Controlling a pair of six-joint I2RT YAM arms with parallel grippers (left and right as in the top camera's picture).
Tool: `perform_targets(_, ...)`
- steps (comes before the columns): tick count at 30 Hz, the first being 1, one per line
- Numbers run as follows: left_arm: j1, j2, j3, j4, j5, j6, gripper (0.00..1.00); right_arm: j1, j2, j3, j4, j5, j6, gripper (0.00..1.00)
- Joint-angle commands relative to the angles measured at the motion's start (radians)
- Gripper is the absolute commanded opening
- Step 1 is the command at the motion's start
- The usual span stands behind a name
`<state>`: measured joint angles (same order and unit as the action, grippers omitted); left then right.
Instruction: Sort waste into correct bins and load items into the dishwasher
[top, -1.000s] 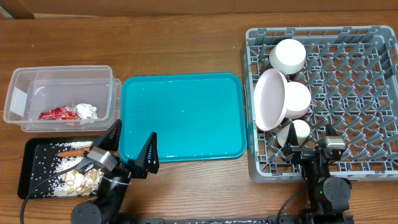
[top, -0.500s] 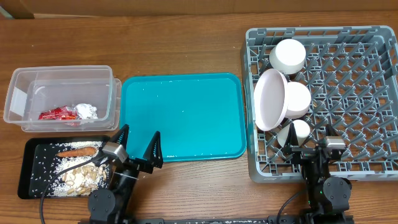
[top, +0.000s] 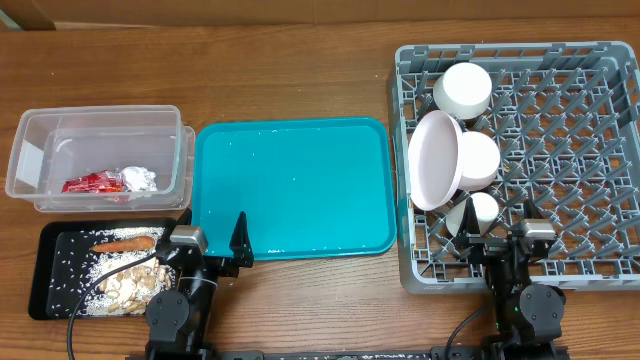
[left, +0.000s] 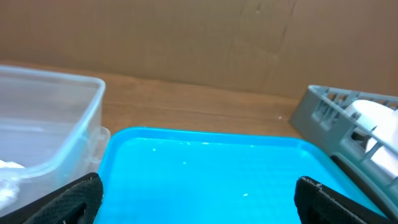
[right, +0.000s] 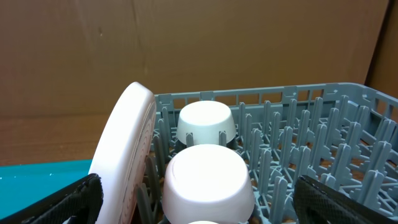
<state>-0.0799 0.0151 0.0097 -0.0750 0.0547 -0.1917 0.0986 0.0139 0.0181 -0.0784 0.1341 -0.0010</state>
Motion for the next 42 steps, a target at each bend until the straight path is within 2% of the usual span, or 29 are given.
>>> perform_targets(1,0.01,-0.011,-0.005,-0.001,-0.021,0.103,1.0,-0.003,-0.011,-0.01,0.006,-0.005,-0.007,1.0)
perform_targets(42,0.025,-0.011,-0.005,-0.001,-0.021,0.102,1.0,-0.003,-0.011,-0.01,0.006,-0.005,-0.007,1.0)
